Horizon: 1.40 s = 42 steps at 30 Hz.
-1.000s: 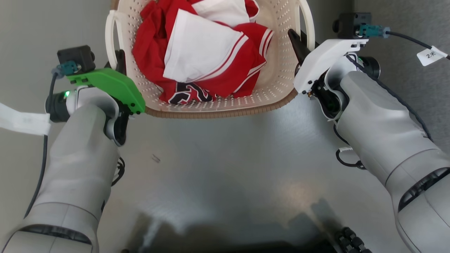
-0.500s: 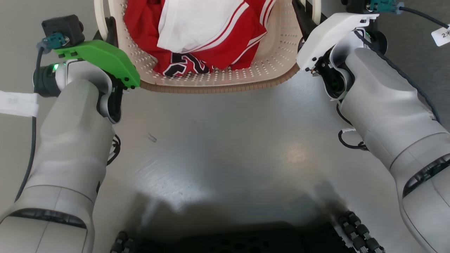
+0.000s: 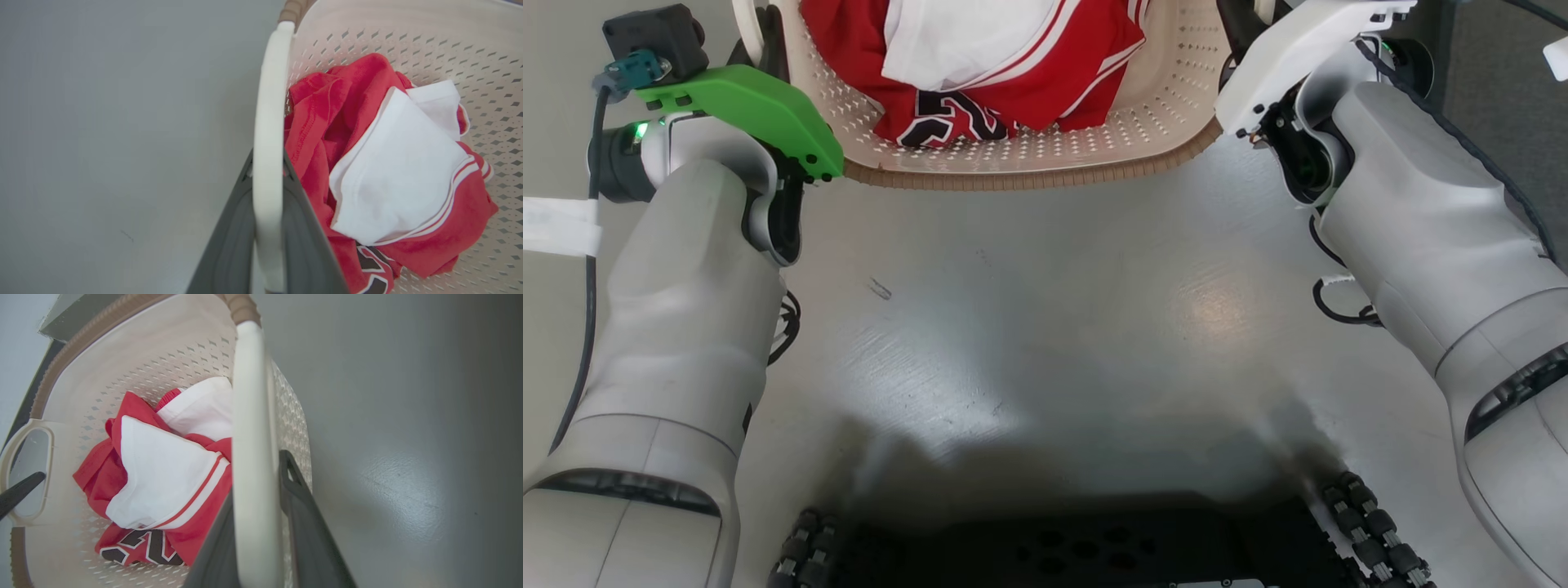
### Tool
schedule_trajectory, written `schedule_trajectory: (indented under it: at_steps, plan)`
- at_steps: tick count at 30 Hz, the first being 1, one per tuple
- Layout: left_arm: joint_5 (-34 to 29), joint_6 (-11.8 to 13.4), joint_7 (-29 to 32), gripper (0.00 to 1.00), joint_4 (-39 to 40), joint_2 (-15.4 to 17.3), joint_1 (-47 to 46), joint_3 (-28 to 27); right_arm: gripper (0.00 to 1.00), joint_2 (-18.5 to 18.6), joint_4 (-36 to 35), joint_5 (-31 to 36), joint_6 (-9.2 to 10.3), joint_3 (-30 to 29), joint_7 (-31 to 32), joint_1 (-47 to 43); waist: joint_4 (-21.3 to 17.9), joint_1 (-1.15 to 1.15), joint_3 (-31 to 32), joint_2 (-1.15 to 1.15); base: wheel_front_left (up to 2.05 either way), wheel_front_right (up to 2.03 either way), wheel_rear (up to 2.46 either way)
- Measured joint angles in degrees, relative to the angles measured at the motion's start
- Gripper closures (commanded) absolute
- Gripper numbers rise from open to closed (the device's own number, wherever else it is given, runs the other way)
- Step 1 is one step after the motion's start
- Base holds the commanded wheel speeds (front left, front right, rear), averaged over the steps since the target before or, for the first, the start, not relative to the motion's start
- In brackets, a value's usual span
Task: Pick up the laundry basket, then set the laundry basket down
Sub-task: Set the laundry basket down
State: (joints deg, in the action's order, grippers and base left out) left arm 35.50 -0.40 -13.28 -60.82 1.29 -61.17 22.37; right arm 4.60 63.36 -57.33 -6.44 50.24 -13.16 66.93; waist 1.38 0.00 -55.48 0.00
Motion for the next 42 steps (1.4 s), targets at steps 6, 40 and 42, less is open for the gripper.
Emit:
schedule_trajectory:
  at_steps: [6,40,42]
  plan:
    - [-0.4,0.18,-0.48,1.0,-0.11,-0.01,-0.8,-0.18,1.0,-0.01,0.0,-0.01,0.0,0.07,-0.44,0.94,0.02,0.0,-1.2,0.0,0.0,0.0,0.0]
    - [-1.98,0.33,-1.65,0.0,-0.69,0.14,-3.34,-0.98,0.0,-0.14,-0.42,-0.27,-0.65,-1.18,-1.29,2.51,-0.63,0.0,-4.25,0.0,0.0,0.0,0.0]
    - [-1.98,0.34,-1.66,0.0,-0.93,0.42,-3.49,-1.23,0.0,-0.16,-0.57,-0.27,-0.63,-1.46,-1.27,2.54,-0.64,0.0,-4.27,0.0,0.0,0.0,0.0]
